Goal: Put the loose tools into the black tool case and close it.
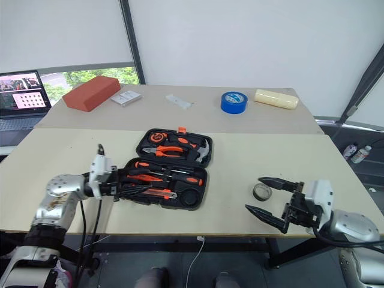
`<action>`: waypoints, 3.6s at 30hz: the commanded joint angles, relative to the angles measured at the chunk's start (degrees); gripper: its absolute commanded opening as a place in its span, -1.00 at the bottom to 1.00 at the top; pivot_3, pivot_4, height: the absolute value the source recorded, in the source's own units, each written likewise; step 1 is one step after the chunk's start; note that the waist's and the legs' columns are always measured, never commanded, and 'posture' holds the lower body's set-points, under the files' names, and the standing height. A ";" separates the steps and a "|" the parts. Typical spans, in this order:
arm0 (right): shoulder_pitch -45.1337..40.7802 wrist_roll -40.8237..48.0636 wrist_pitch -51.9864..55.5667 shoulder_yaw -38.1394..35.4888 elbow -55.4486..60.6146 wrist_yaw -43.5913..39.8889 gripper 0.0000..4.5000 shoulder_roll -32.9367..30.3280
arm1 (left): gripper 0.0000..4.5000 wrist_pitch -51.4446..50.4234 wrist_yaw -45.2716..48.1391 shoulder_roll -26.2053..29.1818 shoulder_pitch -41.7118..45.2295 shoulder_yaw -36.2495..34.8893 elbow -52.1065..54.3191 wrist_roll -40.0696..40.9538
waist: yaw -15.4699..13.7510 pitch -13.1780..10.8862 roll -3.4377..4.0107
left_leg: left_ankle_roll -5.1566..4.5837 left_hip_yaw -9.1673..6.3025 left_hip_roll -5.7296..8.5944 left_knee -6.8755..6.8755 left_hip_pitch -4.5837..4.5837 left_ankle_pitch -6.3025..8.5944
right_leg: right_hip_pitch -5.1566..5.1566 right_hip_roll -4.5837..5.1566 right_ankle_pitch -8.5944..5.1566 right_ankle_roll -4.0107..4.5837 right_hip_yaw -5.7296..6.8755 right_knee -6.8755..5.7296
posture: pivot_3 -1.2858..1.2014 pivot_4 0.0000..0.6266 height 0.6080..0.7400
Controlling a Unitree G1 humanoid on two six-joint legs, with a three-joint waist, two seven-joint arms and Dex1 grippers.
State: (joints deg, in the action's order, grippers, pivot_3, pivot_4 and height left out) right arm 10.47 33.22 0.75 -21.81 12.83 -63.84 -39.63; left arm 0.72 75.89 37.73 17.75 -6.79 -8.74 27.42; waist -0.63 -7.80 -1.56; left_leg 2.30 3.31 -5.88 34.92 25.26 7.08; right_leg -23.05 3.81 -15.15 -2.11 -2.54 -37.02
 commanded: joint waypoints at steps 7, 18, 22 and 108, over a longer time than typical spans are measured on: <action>8.93 -6.28 -7.19 -5.19 -8.52 -0.82 1.00 -1.29 | 0.98 -4.82 -1.05 2.18 -23.63 -9.36 21.28 9.47 | 0.25 -0.03 0.01 | 0.43 0.03 -0.01 -0.06 -0.13 0.28 | -0.08 0.08 -0.37 0.29 0.01 -0.01 | 0.03 -0.52 1.00; -12.14 -10.24 19.12 12.65 -1.04 0.98 1.00 -15.42 | 0.98 -4.78 -0.51 1.62 -24.80 -7.09 23.97 9.42 | 1.31 -0.20 -0.01 | 0.57 0.13 0.34 -0.05 -0.55 0.37 | -0.07 0.60 -0.33 0.29 0.05 0.27 | 0.03 -0.52 1.00; -20.78 -15.61 24.33 21.35 -4.80 0.77 1.00 -16.67 | 0.98 -4.24 -0.71 1.40 -24.33 -6.71 23.67 8.78 | 0.96 -0.24 -0.14 | 0.44 0.15 0.36 -0.11 -0.36 0.45 | -0.20 0.58 -0.36 0.24 0.07 0.26 | 0.03 -0.52 1.00; -53.08 -26.62 13.16 38.57 -33.46 -4.31 -0.08 5.68 | -0.43 -15.89 -32.85 5.49 -7.16 -13.53 1.00 -3.03 | 0.46 -0.35 -0.35 | 0.05 0.16 -0.21 0.08 0.28 0.58 | -0.96 -0.19 0.08 0.40 -0.07 -0.14 | 0.03 -0.52 1.00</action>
State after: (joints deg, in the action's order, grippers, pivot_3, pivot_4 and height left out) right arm -42.70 8.93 20.05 17.60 -18.27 -71.93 -35.01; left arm -14.75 45.33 42.56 8.74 -22.42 -4.92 27.87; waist -0.17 -8.15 -1.91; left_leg 2.21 3.47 -6.09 34.97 25.60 7.51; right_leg -24.05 3.56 -15.01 -1.77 -2.68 -37.16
